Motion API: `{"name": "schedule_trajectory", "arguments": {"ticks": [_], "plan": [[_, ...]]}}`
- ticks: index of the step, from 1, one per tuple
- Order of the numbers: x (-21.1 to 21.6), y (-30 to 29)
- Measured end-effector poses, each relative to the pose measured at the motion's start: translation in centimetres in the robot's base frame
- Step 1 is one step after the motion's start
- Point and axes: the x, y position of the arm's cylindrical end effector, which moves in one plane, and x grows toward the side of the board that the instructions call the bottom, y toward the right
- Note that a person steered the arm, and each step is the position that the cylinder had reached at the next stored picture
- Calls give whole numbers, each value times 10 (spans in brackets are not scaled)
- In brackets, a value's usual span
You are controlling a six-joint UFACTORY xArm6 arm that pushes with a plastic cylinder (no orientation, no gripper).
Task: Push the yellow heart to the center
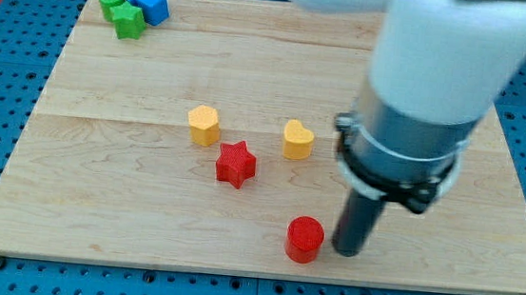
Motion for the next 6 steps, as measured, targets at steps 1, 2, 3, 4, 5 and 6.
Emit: {"name": "schedule_trajectory", "arguments": {"ticks": [1,2,3,4,5,6], "plan": [[-4,-61],[-15,-56],[-67,-24],[-107,-24],[-150,-43],[-179,-59]]}}
